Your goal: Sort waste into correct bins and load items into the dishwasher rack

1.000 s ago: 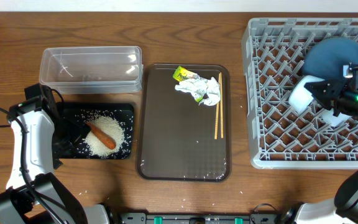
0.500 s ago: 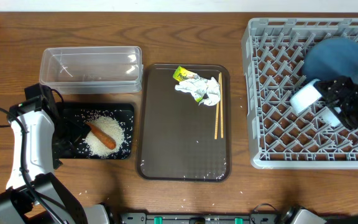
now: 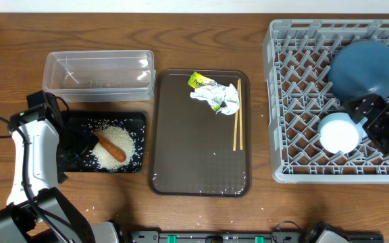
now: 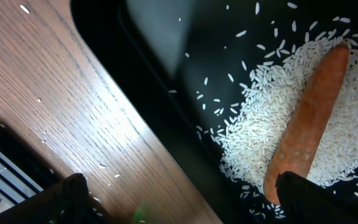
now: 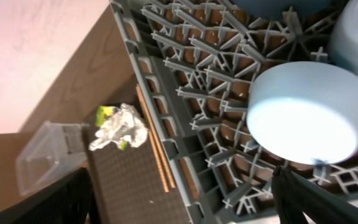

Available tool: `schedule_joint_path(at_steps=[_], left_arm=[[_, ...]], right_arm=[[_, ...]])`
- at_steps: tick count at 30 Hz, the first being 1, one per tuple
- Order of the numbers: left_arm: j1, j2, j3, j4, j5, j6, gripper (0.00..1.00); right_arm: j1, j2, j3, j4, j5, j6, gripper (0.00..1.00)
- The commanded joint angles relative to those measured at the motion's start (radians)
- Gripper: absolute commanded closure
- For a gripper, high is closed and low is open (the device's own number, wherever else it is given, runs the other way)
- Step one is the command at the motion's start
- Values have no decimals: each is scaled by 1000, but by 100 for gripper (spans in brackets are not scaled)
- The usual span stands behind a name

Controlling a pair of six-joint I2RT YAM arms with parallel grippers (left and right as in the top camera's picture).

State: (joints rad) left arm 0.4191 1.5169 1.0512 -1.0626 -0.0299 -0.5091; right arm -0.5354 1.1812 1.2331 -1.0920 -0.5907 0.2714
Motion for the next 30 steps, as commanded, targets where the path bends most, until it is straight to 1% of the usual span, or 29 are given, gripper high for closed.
schedule_joint_path(at_steps=[1,5,7,9,13,17,21,23,25,28,30], left_arm=[[5,1,-1,-2,-8,-5,1],[5,1,-1,-2,-8,-5,1],[5,1,-1,-2,-8,-5,1],[5,1,-1,-2,-8,-5,1],[5,1,-1,-2,-8,-5,1],[5,1,-1,-2,-8,-5,1],[5,1,-1,-2,-8,-5,1],[5,1,-1,-2,-8,-5,1],[5,1,-1,-2,-8,-5,1],[5,1,-1,-2,-8,-5,1],[5,1,-1,-2,-8,-5,1]], right_arm=[[82,-44,-4,-13,121,2,10],[229,-45,-5,-24,251,5,7],[301,-36,-5,-17,253,6,1],[381,-21,-5,11,240,5,1],[537,26,-14,94,251,5,1],[709,112,-26,210,275,-7,1],[873,222,-17,325,460,-6,1],[929,280,6,348,537,7,1],[967,346,48,343,565,9,1],[989,411,99,321,567,15,1],[993,431,129,302,584,55,1]])
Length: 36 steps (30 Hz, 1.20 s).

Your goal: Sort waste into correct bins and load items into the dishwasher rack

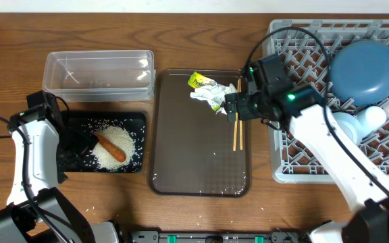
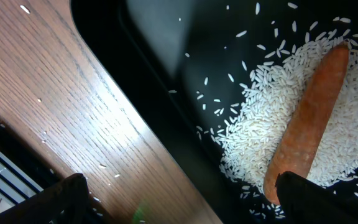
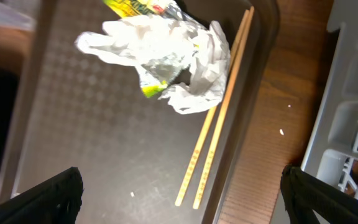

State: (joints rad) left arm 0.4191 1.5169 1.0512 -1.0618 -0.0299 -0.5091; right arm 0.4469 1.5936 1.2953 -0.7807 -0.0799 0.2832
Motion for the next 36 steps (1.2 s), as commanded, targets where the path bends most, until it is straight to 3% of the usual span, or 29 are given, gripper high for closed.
schedule_joint_path(at_steps=[1,8,13,17,26,36], left_arm=[[5,1,-1,-3,-8,-5,1],[5,1,-1,-3,-8,-5,1],[5,1,-1,-3,-8,-5,1],[5,1,-1,-3,-8,-5,0],[5,1,-1,-3,-8,-5,1],[5,1,-1,-3,-8,-5,2]], right_arm=[[11,19,79,-14,76,64,1],[-48,-52,204,-108,162,86,1],[-153,-124,219,-219,336,87,1],[-281,-139,219,-315,361,120,1],[-599,-138,198,-395,144,193,1],[-632,-138,198,-394,102,195,1]])
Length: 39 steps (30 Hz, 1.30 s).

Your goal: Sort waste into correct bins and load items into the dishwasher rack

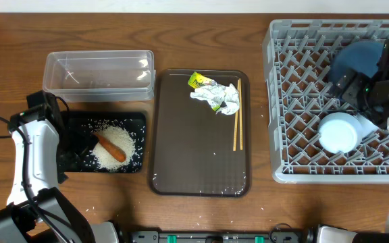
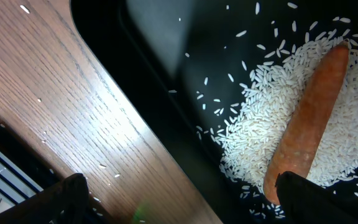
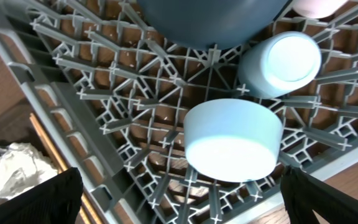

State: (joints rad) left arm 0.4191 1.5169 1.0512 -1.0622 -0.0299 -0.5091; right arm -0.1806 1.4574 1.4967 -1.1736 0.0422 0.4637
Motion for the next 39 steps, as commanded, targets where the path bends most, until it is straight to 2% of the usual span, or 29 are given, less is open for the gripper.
schedule_joint_path(at_steps=[1,11,13,16,20,21,23,25,28,31,35,38,39], left_arm=[[5,1,-1,-3,-8,-5,1],[5,1,-1,2,-6,-12,1],[5,1,-1,27,29,-92,1],[5,1,-1,-40,236,-119,1],[-15,1,-1,-152,552,-85,1],[-29,1,-2,-164,619,-29,1],[-77,1,-2,-188,794,159,0],[-129,0,-2,-231,876,230,2],[-225,-23,-1,-220,883,212,5],[-314,-79,0,-135,829,88,5],[-447,-201,28,-20,621,-116,5],[-587,-291,61,68,509,-176,4],[-642,-314,77,101,481,-181,1]], right_arm=[[-4,-2,-3,-1,-20,14,1],[-4,-2,-3,-1,-20,14,1],[-4,-2,-3,-1,-20,14,1],[-4,-2,-3,-1,-20,14,1],[-4,-2,-3,-1,-20,14,1],[-4,-2,-3,-1,-20,14,1],[-4,-2,-3,-1,-20,14,1],[-4,-2,-3,-1,-20,14,1],[-4,-2,-3,-1,-20,14,1],[-4,-2,-3,-1,-20,14,1],[-4,-2,-3,-1,-20,14,1],[-4,-2,-3,-1,-20,14,1],[-4,-2,-3,-1,-20,14,1]])
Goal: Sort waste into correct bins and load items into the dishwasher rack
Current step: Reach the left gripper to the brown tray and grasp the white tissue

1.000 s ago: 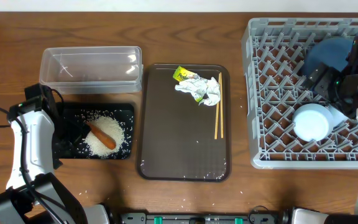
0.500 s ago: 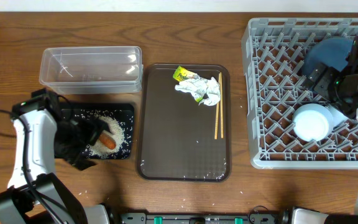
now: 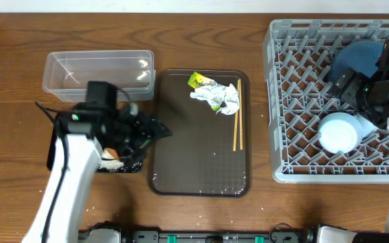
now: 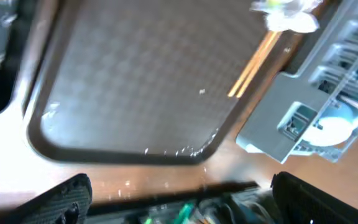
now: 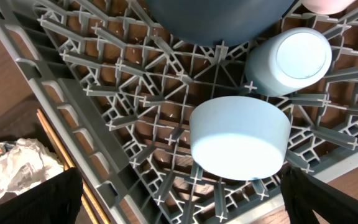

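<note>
A crumpled wrapper (image 3: 215, 95) and a pair of chopsticks (image 3: 236, 125) lie on the brown tray (image 3: 194, 169). My left gripper (image 3: 155, 129) hovers open at the tray's left edge, holding nothing; its view shows the brown tray (image 4: 135, 81), the chopsticks (image 4: 253, 59) and the wrapper (image 4: 288, 15). My right gripper (image 3: 356, 88) hangs open and empty over the grey rack (image 3: 296, 101). Under it sit a light blue bowl (image 5: 240, 137), a cup (image 5: 289, 59) and a dark blue bowl (image 5: 219, 15).
A clear plastic container (image 3: 100, 74) stands at the back left. In front of it the black tray (image 3: 123, 165) of rice and a carrot (image 3: 111, 154) is mostly covered by my left arm. The rack (image 5: 104, 93) fills the table's right side.
My left gripper has gone from the black tray's left edge to the brown tray's left edge, still open. The right arm has hardly shifted over the rack.
My right gripper was open over the rack by the light blue bowl, then over the brown tray beside the chopsticks and wrapper, then over the rack again, empty. Wrapper and chopsticks stayed put. My left gripper stayed over the rice tray until now.
</note>
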Available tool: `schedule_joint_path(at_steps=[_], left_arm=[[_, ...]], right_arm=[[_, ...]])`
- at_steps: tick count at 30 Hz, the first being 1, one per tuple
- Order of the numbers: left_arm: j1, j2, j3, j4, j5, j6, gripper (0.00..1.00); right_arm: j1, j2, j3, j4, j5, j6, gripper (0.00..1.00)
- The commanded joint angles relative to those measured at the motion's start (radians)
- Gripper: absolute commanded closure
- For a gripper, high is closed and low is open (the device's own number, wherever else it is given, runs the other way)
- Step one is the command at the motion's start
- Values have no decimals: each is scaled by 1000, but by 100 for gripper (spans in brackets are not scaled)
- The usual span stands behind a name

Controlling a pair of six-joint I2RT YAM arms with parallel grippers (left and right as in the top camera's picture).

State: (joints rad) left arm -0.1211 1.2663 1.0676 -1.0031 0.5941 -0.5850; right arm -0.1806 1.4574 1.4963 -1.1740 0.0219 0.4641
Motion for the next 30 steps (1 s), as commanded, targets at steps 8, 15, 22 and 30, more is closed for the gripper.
schedule_joint_path(at_steps=[8,15,22,30], left_arm=[[-434,72,393,-3,-376,-121,0],[-464,456,776,-240,-517,-63,0],[-465,747,850,-85,-613,95,0],[-463,904,850,5,-640,26,0]], right_arm=[[-4,-2,-3,0,0,14,1],[-4,-2,-3,0,0,14,1],[-4,-2,-3,0,0,14,1],[-4,-2,-3,0,0,14,1]])
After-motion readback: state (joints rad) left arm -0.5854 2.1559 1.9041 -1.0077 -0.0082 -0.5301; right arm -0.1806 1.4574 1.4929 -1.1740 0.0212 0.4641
